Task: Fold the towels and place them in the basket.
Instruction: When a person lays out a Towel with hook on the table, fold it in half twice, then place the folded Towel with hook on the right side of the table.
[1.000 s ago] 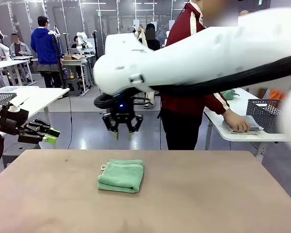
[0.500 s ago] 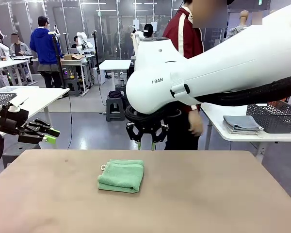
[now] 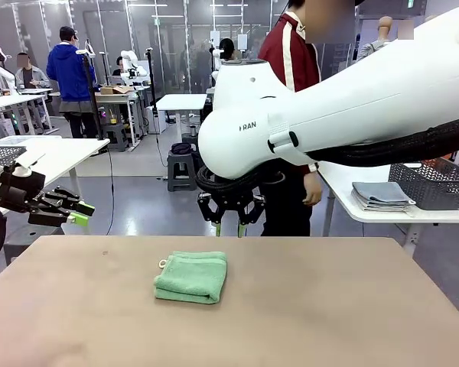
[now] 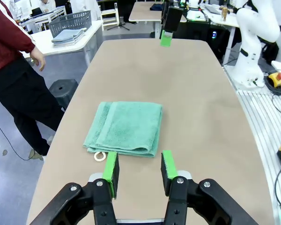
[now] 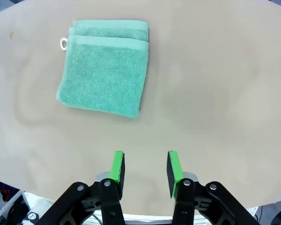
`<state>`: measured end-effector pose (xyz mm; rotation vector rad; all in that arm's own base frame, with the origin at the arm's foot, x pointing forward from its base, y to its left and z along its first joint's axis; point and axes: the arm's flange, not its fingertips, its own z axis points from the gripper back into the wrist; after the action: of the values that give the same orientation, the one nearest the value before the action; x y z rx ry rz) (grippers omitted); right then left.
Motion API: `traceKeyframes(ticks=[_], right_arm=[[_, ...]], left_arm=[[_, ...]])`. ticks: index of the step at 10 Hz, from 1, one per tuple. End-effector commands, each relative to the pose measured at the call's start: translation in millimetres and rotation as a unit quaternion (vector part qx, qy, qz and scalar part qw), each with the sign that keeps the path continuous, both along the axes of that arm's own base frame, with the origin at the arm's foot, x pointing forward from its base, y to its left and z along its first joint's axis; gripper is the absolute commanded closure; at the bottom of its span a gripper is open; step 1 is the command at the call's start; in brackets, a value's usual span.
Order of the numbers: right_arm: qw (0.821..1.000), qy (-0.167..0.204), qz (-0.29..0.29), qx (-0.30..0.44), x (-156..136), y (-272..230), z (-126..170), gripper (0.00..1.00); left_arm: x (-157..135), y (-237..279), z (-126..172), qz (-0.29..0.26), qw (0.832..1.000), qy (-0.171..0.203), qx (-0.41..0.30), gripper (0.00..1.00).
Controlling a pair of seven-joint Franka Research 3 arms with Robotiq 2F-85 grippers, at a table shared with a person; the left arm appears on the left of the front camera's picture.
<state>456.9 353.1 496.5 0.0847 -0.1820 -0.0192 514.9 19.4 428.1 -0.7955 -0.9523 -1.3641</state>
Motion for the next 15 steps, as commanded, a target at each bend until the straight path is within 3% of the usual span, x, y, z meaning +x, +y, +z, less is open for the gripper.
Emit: traceKeyframes(ticks=[1, 10, 12, 15], right_arm=[[1.0, -0.002, -0.01, -0.003, -1, -1, 2, 0.53], [1.0, 0.0, -0.001, 0.0, 1, -1, 0, 0.52], [0.998, 0.008, -0.04, 0.048, 14, -16, -42, 0.52], [0.995, -0.015, -0.062, 0.079, 20, -31, -94, 0.52]], left_arm=[[-2, 0, 2, 0.003, 1.0, -0.002, -0.005, 0.52], [-2, 0, 2, 0.003, 1.0, -0.002, -0.005, 0.52], [-2, 0, 2, 0.003, 1.0, -0.002, -0.005, 0.52], [-2, 0, 2, 0.003, 1.0, -0.002, -0.005, 0.52]])
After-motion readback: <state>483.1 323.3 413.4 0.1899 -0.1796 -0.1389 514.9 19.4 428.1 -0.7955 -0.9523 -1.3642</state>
